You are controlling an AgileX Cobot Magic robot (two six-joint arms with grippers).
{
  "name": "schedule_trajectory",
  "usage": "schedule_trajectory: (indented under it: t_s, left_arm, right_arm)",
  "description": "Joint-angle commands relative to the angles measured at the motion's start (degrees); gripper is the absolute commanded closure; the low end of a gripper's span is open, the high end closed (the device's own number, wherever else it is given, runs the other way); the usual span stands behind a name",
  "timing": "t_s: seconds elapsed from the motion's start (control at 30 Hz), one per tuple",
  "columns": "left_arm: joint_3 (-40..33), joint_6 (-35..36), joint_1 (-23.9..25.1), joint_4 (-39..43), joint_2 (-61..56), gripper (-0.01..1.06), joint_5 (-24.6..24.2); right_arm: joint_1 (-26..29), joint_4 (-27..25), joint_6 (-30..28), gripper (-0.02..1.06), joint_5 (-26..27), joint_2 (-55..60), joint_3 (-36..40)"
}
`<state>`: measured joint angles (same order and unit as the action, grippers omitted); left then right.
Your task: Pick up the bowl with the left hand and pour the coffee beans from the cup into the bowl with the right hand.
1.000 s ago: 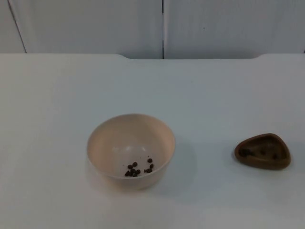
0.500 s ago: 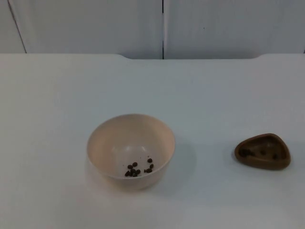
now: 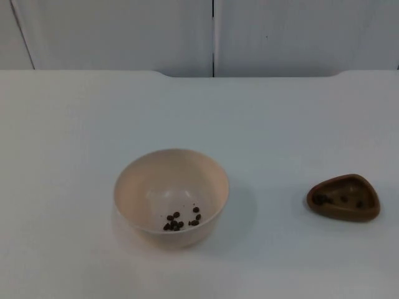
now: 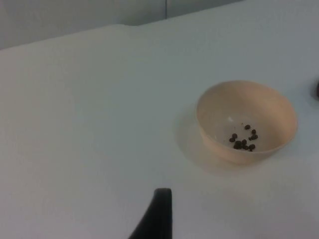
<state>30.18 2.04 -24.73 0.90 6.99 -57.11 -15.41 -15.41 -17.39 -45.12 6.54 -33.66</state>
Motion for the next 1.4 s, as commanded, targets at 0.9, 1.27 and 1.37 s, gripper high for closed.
schedule_trajectory:
  t_s: [0.9, 1.27, 1.37]
  left_arm:
    - [-1.86, -0.07, 0.12, 0.16, -6.99, 0.20, -4.55]
    - [-1.86, -0.07, 0.12, -0.18, -6.99, 0.20, -4.55]
    - [-1.86, -0.07, 0.12, -0.18, -6.99, 0.20, -4.55]
  right_arm:
    - [0.17, 12.54, 12.92, 0.46, -16.85, -6.54, 4.07]
    - [0.17, 12.54, 12.92, 0.46, -16.85, -6.54, 4.07]
    - [0.17, 12.54, 12.92, 0.46, -16.85, -6.54, 4.07]
